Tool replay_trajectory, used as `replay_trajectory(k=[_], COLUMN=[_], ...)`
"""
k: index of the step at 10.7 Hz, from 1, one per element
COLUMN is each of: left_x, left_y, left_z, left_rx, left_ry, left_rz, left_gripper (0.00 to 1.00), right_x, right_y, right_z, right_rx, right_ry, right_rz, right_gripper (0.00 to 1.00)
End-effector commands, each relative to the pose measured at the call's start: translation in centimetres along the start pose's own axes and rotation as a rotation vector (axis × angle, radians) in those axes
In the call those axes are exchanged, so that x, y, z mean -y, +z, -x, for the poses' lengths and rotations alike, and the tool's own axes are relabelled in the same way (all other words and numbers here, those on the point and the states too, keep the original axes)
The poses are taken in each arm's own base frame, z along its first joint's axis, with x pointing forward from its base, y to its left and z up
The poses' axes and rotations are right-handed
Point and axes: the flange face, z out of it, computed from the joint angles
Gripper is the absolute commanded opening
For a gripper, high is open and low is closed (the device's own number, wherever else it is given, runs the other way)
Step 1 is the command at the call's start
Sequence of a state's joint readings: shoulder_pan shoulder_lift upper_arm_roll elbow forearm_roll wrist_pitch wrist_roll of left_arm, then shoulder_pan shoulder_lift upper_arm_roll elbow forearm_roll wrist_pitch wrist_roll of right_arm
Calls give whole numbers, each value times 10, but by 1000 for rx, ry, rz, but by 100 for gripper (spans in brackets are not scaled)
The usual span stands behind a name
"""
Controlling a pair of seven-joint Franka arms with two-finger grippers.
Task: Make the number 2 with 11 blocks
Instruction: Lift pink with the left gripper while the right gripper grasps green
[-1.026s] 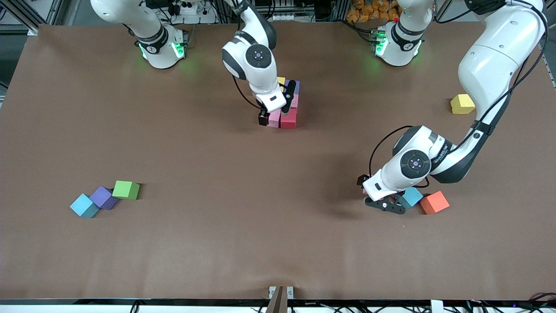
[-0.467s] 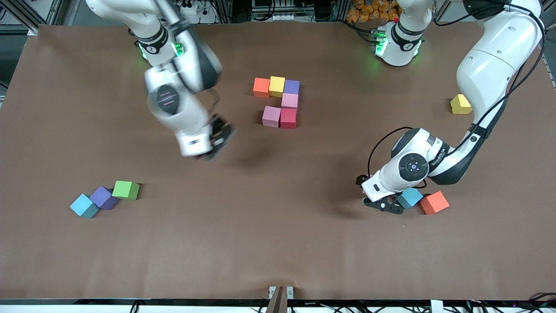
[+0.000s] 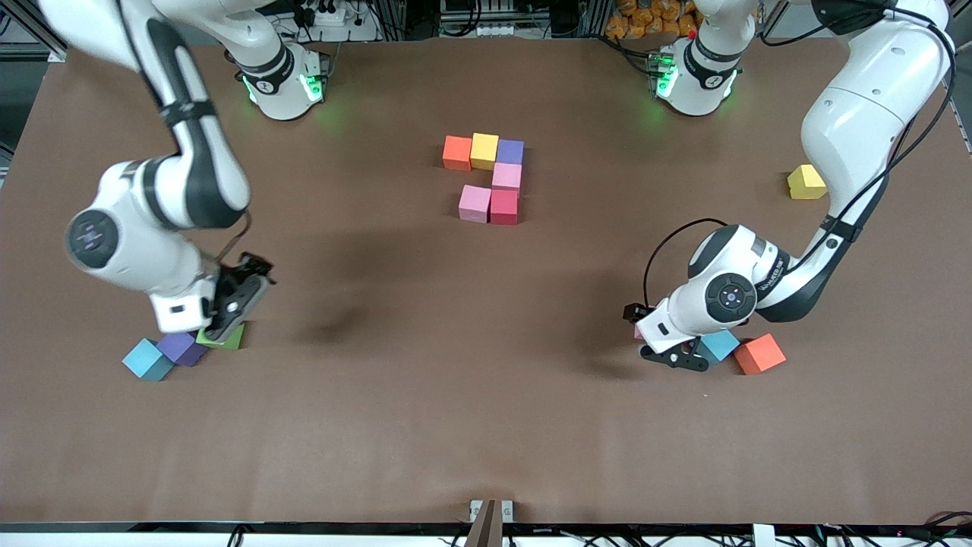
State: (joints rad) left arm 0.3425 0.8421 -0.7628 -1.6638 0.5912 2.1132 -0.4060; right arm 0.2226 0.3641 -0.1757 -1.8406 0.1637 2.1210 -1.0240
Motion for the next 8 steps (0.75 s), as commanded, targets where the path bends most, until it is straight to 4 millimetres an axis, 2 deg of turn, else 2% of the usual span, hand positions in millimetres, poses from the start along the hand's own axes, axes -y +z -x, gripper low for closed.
replay_trajectory(k=[1, 2, 3, 5, 6, 7, 8], left_x=[-7, -7, -8, -7, -7, -14, -19], left_y=[6, 4, 5, 5, 4, 1, -5], left_z=[10, 10, 10, 10, 9, 8, 6], left_rx=[34, 33, 36, 37, 33, 28, 17], left_ry=[-41, -40, -34, -33, -31, -30, -32], left_rz=[-1, -2, -3, -3, -3, -5, -6], left_gripper=[98, 95, 84, 46, 28, 20, 17], right_x=[-38, -54, -68, -86, -90, -91, -92], right_y=[22, 34, 47, 67, 79, 91, 100], right_z=[22, 38, 55, 70, 78, 85, 86], right_rx=[15, 12, 13, 4, -12, -34, -49], right_ry=[-205, -272, -306, -430, -439, -441, -452], right_rz=[-2, -1, 5, 50, 32, 11, 1], right_gripper=[100, 100, 100, 100, 100, 100, 100])
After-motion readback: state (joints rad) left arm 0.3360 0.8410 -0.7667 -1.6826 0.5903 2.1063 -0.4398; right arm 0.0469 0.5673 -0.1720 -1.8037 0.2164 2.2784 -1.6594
